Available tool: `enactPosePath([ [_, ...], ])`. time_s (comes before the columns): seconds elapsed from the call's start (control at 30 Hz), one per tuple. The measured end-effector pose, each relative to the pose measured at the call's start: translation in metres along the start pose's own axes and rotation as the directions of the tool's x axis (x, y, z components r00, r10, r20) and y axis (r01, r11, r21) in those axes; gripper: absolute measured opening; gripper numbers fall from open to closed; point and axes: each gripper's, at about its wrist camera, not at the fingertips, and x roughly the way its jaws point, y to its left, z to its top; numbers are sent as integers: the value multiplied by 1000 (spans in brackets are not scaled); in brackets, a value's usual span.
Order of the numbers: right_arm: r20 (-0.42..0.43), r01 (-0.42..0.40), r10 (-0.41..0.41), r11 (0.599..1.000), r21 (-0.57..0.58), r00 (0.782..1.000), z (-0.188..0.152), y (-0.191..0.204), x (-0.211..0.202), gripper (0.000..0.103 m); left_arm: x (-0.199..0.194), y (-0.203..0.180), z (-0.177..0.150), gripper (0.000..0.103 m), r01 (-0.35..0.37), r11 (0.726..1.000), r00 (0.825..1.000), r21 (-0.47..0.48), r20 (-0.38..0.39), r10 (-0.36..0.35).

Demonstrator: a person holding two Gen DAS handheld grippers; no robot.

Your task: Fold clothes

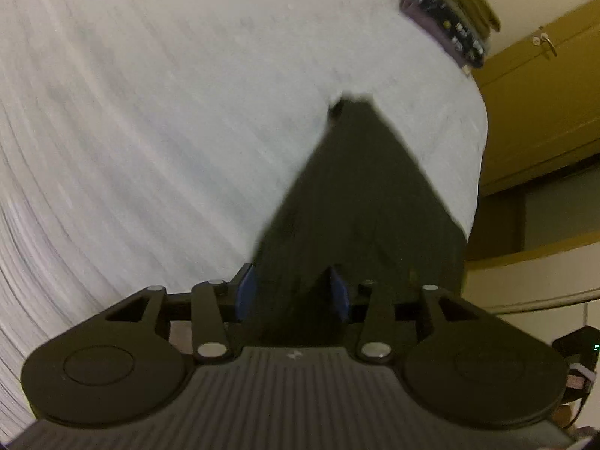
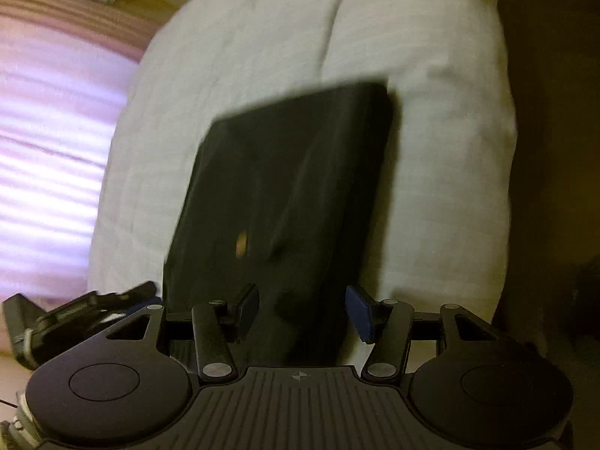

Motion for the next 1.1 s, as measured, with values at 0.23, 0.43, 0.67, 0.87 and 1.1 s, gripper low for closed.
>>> enactPosePath([
  [0.23, -32, -33, 31, 997, -68, 999, -32, 22, 23, 7, 15, 4, -7, 22, -55, 996, 998, 77, 42, 52],
  [0.43, 23, 101, -98, 976, -192, 995, -31, 37, 11, 7, 12, -2, -13, 25, -75, 989, 995, 130, 73, 66],
  [0.67, 107, 258, -236, 911, -322, 966, -30, 54, -3, 39, -38, -25, -20, 20, -17, 990, 988, 143, 154, -6],
  [0.87, 215, 332, -256, 782, -527, 943, -41, 88, 8, 39, -15, -40, -34, 20, -74, 962, 991, 262, 124, 42],
  [1.1, 157, 335, -330, 599, -728, 931, -75, 72, 89, 38, 15, -29, -60, 21, -170, 941, 975, 291, 187, 118],
])
